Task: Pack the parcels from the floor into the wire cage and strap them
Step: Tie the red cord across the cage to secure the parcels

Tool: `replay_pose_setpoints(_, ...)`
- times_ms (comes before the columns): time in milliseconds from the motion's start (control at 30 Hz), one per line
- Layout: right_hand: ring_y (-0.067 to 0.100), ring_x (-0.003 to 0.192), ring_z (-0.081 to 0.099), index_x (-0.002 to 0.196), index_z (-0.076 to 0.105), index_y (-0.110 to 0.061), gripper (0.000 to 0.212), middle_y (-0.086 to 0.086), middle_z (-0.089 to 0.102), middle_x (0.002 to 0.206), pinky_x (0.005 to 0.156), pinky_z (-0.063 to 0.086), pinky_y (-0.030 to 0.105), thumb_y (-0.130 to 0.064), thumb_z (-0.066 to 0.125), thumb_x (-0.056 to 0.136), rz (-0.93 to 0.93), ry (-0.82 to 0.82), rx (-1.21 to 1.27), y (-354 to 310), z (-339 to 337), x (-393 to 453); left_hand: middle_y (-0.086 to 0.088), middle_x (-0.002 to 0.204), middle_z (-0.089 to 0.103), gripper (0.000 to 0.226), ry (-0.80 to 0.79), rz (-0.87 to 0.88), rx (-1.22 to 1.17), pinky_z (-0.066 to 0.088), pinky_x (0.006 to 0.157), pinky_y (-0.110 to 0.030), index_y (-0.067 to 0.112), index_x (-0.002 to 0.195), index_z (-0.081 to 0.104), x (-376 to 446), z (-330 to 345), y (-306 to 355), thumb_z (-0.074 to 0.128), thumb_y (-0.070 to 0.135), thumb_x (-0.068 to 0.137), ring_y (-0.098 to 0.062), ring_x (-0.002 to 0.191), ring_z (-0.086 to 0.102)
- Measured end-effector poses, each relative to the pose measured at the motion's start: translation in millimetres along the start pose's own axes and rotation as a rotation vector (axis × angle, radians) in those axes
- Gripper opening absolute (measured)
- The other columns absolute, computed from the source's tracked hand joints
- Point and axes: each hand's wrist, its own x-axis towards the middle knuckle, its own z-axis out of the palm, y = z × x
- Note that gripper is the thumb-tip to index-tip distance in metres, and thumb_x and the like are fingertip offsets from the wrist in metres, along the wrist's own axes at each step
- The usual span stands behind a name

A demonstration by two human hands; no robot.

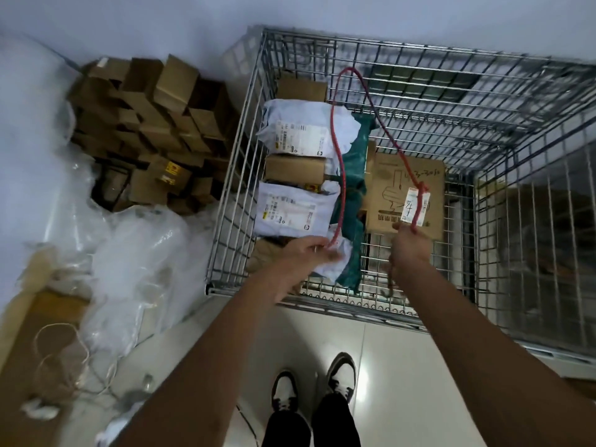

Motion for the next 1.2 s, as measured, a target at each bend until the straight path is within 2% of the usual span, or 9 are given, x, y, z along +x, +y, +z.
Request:
replay_pose_setpoints(100, 0.01, 0.058, 0.041, 0.111, 0.072, -0.02, 0.027, -0.002, 0.061, 0.082, 0.048, 0.03, 0.028, -0.031, 0.048, 0.106, -0.057, -0.029, -0.096, 16, -10, 1, 0.004, 0.083, 0.079, 0.028, 0.188, 0.056, 0.214, 0.062, 0.073, -0.031, 0.023, 0.094, 0.079, 1, -21, -8, 0.058, 0.041, 0.101, -0.016, 0.084, 0.074)
replay_pose_setpoints(167, 0.01, 0.054, 0.042, 0.104, 0.074, -0.02, 0.026, -0.002, 0.059, 0.074, 0.046, 0.031, 0.028, -0.032, 0.051, 0.104, -0.029, -0.028, -0.088, 28, -14, 1, 0.0, 0.091, 0.08, 0.02, 0.213, 0.059, 0.356, 0.061, 0.081, -0.028, 0.021, 0.092, 0.08, 7, -27, -21, 0.063, 0.025, 0.102, -0.018, 0.087, 0.076)
replay_pose_setpoints(267, 0.012, 0.051, 0.043, 0.1, 0.075, -0.018, 0.025, 0.0, 0.064, 0.074, 0.046, 0.033, 0.028, -0.026, 0.051, 0.103, 0.045, -0.02, -0.102, 44, -19, 0, 0.001, 0.096, 0.076, 0.022, 0.206, 0.013, 0.392, 0.057, 0.071, -0.018, 0.025, 0.092, 0.077, 15, -30, -31, 0.066, 0.007, 0.097, -0.02, 0.09, 0.073)
replay_pose_setpoints(400, 0.015, 0.053, 0.043, 0.098, 0.075, -0.018, 0.025, 0.011, 0.073, 0.09, 0.046, 0.033, 0.03, -0.024, 0.05, 0.102, 0.07, -0.036, -0.045, 47, -21, -2, -0.02, 0.107, 0.074, 0.022, 0.155, -0.074, 0.337, 0.06, 0.093, -0.052, 0.006, 0.102, 0.072, 16, -32, -30, 0.072, -0.01, 0.087, -0.038, 0.101, 0.072)
replay_pose_setpoints(500, 0.014, 0.05, 0.039, 0.11, 0.075, -0.017, 0.029, 0.001, 0.055, 0.068, 0.045, 0.03, 0.029, -0.023, 0.048, 0.103, 0.09, -0.007, 0.098, 35, -24, -4, -0.007, 0.077, 0.077, 0.027, 0.136, -0.168, 0.357, 0.065, 0.068, -0.038, 0.013, 0.084, 0.072, 14, -33, -34, 0.078, -0.013, 0.079, -0.021, 0.071, 0.074)
replay_pose_setpoints(600, 0.012, 0.045, 0.03, 0.115, 0.072, -0.013, 0.029, -0.002, 0.04, 0.06, 0.041, 0.025, 0.026, -0.02, 0.046, 0.105, 0.127, -0.026, 0.226, 27, -31, -4, -0.009, 0.071, 0.078, 0.019, 0.142, -0.254, 0.331, 0.048, 0.045, -0.023, 0.006, 0.089, 0.077, 16, -32, -35, 0.081, -0.01, 0.079, -0.016, 0.06, 0.072)
replay_pose_setpoints(800, 0.013, 0.045, 0.029, 0.116, 0.072, -0.015, 0.028, -0.003, 0.04, 0.057, 0.041, 0.023, 0.026, -0.019, 0.047, 0.105, 0.148, -0.003, 0.19, 28, -40, -2, -0.011, 0.086, 0.077, 0.017, 0.169, -0.259, 0.379, 0.063, 0.08, -0.036, 0.006, 0.091, 0.073, 20, -31, -34, 0.081, -0.004, 0.079, -0.022, 0.075, 0.073)
replay_pose_setpoints(933, 0.013, 0.045, 0.028, 0.115, 0.072, -0.013, 0.028, -0.001, 0.038, 0.058, 0.042, 0.023, 0.026, -0.018, 0.046, 0.105, 0.159, -0.025, 0.184, 34, -37, 1, -0.01, 0.09, 0.072, 0.019, 0.11, -0.229, 0.517, 0.056, 0.084, -0.036, 0.012, 0.085, 0.072, 20, -33, -36, 0.075, -0.006, 0.083, -0.02, 0.08, 0.064)
replay_pose_setpoints(1200, 0.012, 0.04, 0.028, 0.113, 0.068, -0.014, 0.027, 0.0, 0.037, 0.057, 0.038, 0.023, 0.023, -0.022, 0.044, 0.107, 0.16, -0.077, 0.199, 35, -29, 1, -0.019, 0.094, 0.063, 0.028, 0.085, -0.324, 0.621, 0.054, 0.095, -0.042, -0.006, 0.108, 0.074, 28, -40, -46, 0.079, 0.013, 0.088, -0.024, 0.085, 0.052)
